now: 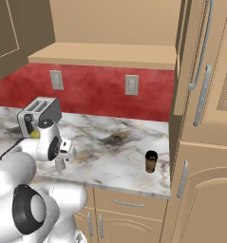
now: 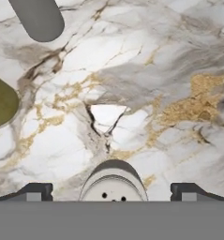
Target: There are various items on the counter. Only move the condiments/shakers into the cabinet.
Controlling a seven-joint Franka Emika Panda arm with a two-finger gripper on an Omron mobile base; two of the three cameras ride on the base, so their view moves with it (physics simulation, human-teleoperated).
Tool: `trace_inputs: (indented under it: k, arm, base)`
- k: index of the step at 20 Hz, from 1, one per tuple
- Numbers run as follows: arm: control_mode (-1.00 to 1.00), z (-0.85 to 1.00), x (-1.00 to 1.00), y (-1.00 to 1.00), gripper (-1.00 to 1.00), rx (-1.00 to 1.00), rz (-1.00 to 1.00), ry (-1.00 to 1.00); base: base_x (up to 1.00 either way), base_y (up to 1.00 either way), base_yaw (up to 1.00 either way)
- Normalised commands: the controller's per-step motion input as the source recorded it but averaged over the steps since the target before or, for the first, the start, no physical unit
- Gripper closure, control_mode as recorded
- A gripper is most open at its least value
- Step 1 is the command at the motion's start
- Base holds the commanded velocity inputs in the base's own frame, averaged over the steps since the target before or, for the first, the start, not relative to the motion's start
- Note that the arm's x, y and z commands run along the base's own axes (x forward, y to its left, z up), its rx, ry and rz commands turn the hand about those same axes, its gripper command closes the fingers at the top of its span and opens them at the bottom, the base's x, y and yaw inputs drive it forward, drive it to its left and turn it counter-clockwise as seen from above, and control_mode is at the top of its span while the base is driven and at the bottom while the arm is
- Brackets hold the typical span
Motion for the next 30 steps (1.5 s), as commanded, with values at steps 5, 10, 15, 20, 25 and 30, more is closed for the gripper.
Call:
trace_inputs:
  k: [5,10,15,20,25,30]
  arm:
    - [-1.0,-0.33,0.14,0.0,1.0,0.0,0.0,-0.02]
    - [-1.0,0.04,0.05,0.0,1.0,0.0,-0.01,-0.01]
    - [-1.0,0.92,-0.01,0.0,1.0,0.08,-0.05,0.0]
    - [-1.0,1.0,-0.11,-0.06,1.0,0.06,0.0,-0.05]
    - [-1.0,1.0,-0.25,-0.16,1.0,-0.03,0.0,-0.13]
    - [-1.0,1.0,-0.21,-0.49,1.0,-0.07,0.0,-0.35]
  base:
    - [0.0,0.0,0.0]
    - [0.0,0.0,0.0]
    - [0.0,0.0,0.0]
    - [0.0,0.0,0.0]
    - [0.0,0.0,0.0]
    - [0.0,0.0,0.0]
